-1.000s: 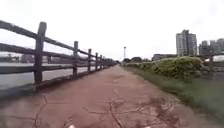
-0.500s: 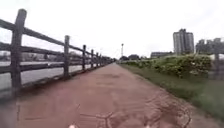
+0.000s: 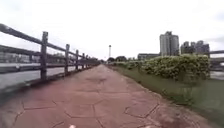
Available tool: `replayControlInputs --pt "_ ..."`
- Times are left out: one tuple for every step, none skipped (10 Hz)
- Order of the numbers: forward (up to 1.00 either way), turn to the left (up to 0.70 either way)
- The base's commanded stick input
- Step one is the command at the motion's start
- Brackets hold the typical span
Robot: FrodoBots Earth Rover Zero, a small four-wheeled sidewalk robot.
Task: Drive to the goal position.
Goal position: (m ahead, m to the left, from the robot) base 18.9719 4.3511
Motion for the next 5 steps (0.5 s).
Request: replayControlInputs --pt "1.0 0.01" --pt "1.0 0.01" --pt "1.0 0.01" --pt "1.0 0.01" --pt "1.0 0.01"
